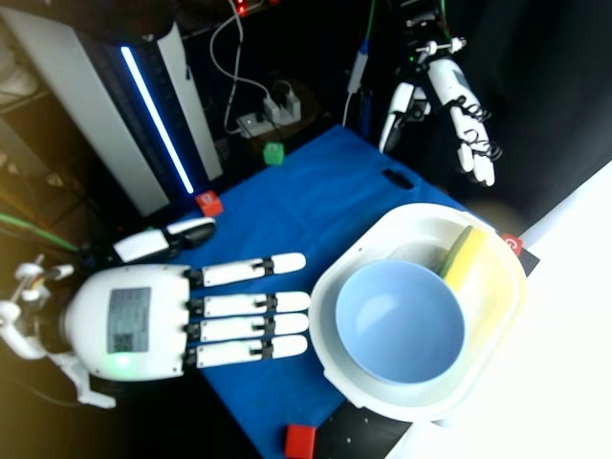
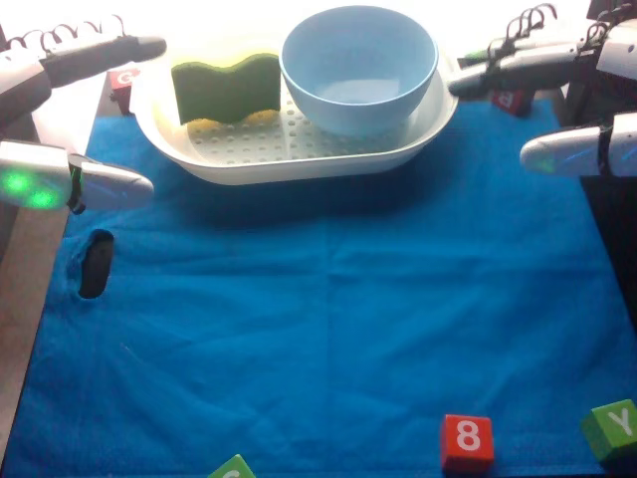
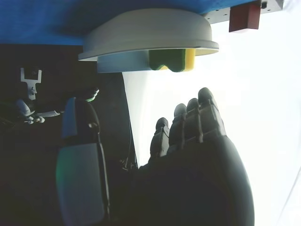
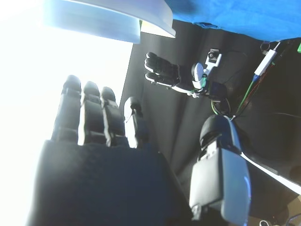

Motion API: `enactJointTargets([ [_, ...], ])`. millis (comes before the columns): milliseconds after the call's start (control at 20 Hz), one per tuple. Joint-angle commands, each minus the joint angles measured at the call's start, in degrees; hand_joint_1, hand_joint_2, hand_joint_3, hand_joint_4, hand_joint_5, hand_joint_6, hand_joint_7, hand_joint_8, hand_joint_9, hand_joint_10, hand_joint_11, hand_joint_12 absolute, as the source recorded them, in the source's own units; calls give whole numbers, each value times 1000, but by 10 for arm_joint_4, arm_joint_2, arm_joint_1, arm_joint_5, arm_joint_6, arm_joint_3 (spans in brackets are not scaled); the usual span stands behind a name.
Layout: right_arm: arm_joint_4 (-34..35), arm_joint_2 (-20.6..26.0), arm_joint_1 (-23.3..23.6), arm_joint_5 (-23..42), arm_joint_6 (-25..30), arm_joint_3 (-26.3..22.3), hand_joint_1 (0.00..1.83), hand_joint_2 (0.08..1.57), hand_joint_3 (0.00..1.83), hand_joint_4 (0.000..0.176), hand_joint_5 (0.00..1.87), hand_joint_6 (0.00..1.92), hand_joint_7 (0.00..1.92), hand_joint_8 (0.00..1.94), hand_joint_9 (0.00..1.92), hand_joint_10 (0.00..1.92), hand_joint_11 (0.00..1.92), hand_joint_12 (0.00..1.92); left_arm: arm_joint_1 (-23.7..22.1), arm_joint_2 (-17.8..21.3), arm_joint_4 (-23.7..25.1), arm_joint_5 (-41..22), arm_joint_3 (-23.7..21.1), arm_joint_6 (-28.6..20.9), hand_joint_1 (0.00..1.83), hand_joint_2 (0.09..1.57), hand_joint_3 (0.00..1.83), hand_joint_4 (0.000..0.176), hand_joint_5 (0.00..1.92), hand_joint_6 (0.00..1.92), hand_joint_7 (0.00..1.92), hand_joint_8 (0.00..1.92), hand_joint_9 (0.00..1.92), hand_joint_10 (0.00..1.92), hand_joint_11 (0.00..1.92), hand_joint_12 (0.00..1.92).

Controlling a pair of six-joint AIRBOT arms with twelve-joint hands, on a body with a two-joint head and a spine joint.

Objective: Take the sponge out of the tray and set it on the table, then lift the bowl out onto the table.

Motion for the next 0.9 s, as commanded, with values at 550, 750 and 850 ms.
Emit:
enactJointTargets([
  [550, 38, -5, 8, 50, 3, 1, 380, 1328, 0, 161, 377, 0, 227, 0, 170, 2, 67, 419, -166, -67, 72, 65, 93, -2, 703, 993, 4, 167, 221, 5, 169, 10, 126, 18, 165, 94],
  [750, 35, -8, 8, 50, 3, 3, 416, 1333, 0, 121, 398, 6, 239, 3, 186, 6, 66, 411, -241, -109, 149, 197, 137, 28, 750, 1005, 0, 106, 319, 1, 277, 0, 220, 3, 1, 420],
  [850, 33, -12, 8, 50, 3, 7, 383, 1332, 1, 112, 403, 3, 237, 0, 175, 0, 33, 392, -250, -135, 149, 248, 160, 66, 875, 991, 0, 28, 435, 8, 391, 8, 345, 9, 30, 700],
])
